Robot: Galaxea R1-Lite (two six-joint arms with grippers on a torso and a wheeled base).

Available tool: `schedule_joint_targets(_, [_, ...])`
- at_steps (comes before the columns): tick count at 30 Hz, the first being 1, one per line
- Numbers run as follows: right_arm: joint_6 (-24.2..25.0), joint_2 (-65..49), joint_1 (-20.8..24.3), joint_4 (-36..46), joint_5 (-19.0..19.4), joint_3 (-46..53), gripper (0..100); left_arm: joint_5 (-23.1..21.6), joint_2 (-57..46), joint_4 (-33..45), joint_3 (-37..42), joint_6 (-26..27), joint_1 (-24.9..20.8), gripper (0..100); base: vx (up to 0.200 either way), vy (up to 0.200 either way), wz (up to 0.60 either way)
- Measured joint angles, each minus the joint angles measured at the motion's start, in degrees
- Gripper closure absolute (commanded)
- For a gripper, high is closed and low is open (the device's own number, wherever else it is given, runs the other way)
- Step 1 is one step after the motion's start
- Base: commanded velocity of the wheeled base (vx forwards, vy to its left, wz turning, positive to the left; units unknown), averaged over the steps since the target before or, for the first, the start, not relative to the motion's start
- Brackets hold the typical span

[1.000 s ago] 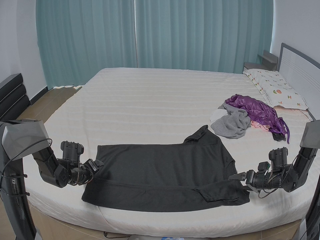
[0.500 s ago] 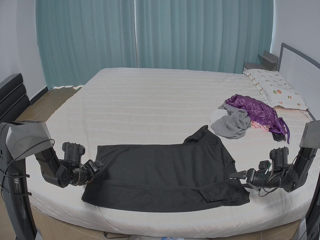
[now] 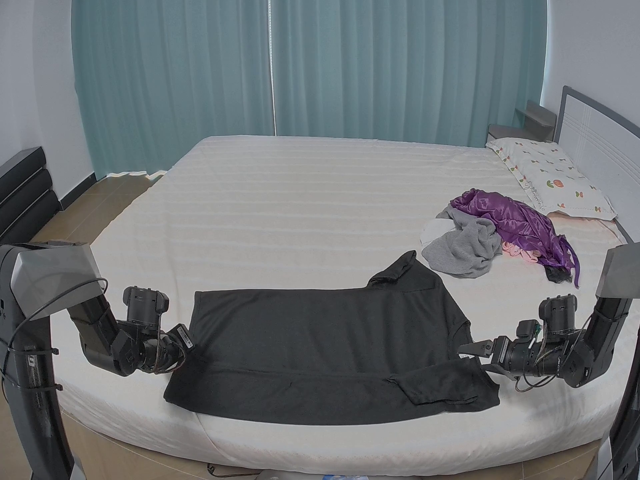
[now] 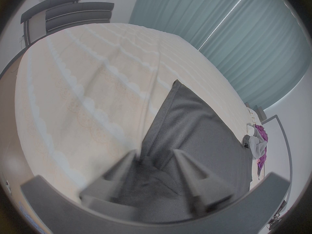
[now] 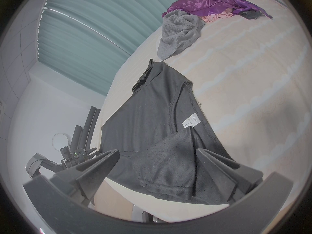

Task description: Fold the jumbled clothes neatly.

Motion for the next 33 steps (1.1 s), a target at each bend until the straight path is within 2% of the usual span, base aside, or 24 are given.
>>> schedule_joint_targets(12, [-1.4, 4.1, 0.2, -2.9, -1.7, -3.9, 0, 0.7, -0.6, -0.1, 1.5, 0.0, 0.7, 100, 0.0, 0.0, 0.0])
schedule_joint_targets(24, [-7.4, 9.1, 0.5, -3.2, -1.5, -7.1, 0, 0.7, -1.5, 0.0, 1.9, 0.0, 0.8, 100, 0.0, 0.0, 0.0])
schedule_joint_targets(25, [-7.7, 9.3, 0.6, -3.2, -1.5, -7.1, 100, 0.7, -1.5, -0.1, 1.9, -0.1, 0.8, 100, 0.0, 0.0, 0.0])
schedule_joint_targets(28, [-8.5, 9.8, 0.7, -3.2, -1.7, -7.0, 100, 0.7, -1.5, 0.0, 2.0, -0.1, 0.8, 100, 0.0, 0.0, 0.0])
schedule_joint_targets(33, [-13.2, 10.4, 0.8, -3.2, -2.9, -6.4, 100, 0.7, -1.5, 0.0, 2.0, -0.1, 0.8, 100, 0.0, 0.0, 0.0])
